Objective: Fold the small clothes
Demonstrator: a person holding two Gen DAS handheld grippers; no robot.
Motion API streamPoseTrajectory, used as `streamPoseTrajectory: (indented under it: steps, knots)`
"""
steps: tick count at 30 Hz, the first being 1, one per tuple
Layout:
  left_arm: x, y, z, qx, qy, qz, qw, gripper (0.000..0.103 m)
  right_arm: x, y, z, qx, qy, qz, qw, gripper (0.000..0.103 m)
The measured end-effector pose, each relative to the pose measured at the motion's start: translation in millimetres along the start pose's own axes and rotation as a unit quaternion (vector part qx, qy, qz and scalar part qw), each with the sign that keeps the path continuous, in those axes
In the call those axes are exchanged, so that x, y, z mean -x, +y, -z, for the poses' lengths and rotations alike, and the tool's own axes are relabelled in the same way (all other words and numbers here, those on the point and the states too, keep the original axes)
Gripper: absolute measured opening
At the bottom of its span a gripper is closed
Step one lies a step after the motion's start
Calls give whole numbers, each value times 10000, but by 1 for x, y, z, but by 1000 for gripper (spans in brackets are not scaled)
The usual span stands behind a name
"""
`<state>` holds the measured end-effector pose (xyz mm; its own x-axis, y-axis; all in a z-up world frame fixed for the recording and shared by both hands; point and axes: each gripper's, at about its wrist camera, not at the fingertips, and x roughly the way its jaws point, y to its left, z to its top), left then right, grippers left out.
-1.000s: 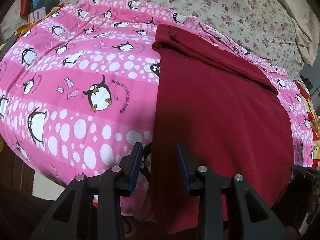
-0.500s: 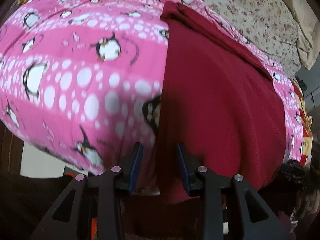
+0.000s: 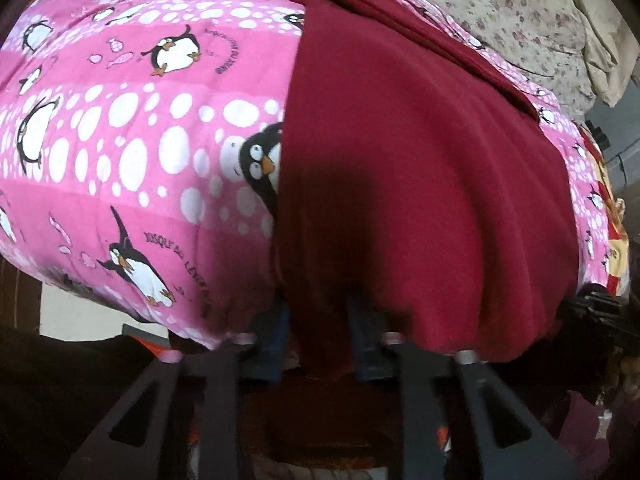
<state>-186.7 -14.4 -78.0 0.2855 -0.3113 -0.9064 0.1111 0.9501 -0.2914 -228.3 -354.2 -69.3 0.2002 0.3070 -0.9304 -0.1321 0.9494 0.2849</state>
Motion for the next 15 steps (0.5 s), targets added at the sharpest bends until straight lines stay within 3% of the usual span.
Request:
streamPoseTrajectory:
  steps: [4,9,12,15]
  knots:
    - [20,1,-3,95,-95,399,9991,0,12,-2,-3,-25,-129,-420,9990,9]
    - [71,0,-28,159,-696,946,9929,0,64,-17,-23,-361,-1090,-1474,9824,8]
    - [94,-1,-50,148,-1177,971,9882,0,86,-24,-37,-480,-1567,-1765,9706,7]
    - [104,0,-74,230,-1419,1031,9842,0,98,-31,-54,-600,-1945,-1796,9625,7]
